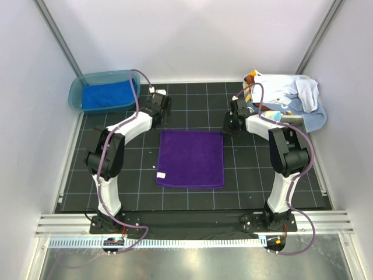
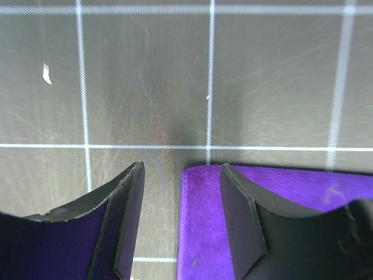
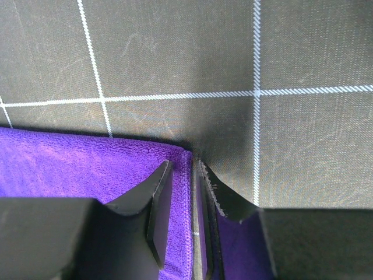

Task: Fold and stack the towels
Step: Fold the towel

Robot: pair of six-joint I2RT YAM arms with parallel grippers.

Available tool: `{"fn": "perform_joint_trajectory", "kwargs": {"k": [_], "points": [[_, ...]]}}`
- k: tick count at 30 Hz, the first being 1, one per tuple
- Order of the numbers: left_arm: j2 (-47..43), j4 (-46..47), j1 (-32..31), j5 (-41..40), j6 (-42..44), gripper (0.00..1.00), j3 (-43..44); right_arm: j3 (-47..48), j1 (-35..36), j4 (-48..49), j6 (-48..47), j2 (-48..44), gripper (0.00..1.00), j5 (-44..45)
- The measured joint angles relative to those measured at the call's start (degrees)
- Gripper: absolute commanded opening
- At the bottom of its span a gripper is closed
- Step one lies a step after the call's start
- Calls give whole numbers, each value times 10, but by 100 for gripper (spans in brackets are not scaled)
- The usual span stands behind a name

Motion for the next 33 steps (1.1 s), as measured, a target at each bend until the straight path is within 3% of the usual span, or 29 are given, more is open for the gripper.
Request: {"fn": "perform_joint_trajectory", "kwargs": {"k": [10, 33], "points": [[-61, 4, 0, 31, 0, 57, -12, 9, 9, -2, -3, 0, 32, 2], [8, 11, 15, 96, -4, 54, -33, 27, 18, -14, -6, 19, 33, 29]]}}
